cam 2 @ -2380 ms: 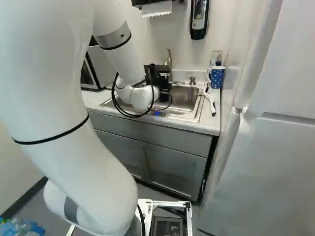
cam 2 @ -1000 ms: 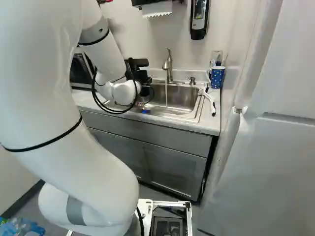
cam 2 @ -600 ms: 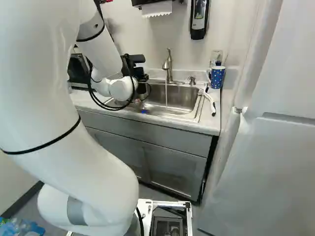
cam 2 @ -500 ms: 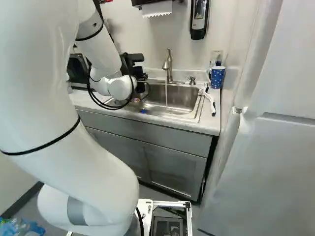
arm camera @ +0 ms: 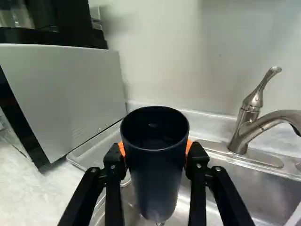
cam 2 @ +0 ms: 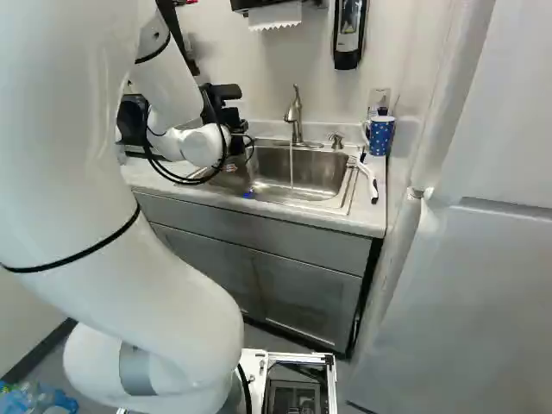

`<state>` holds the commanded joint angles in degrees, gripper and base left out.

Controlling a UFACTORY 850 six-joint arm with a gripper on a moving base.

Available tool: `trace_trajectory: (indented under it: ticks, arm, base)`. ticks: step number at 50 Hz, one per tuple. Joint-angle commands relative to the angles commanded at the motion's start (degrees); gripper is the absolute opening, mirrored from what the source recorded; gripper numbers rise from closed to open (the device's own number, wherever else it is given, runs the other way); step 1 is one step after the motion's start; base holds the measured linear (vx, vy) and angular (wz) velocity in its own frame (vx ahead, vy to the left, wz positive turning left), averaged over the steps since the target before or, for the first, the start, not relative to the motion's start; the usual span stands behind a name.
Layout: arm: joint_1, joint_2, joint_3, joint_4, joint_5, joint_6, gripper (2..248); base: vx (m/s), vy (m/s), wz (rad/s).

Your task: Rinse the cup and place it in the tray

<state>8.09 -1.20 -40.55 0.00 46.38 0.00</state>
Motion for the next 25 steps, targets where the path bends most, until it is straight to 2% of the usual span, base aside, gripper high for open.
trace_trajectory:
  ticks: [8, 25]
  arm:
    - [0.1, 0.0, 0.0, 0.0, 0.0, 2.3, 126]
    - [0.1, 0.0, 0.0, 0.0, 0.0, 12.1, 126]
  base:
    - [0.000, 0.000, 0.000]
    - [0.000, 0.000, 0.000]
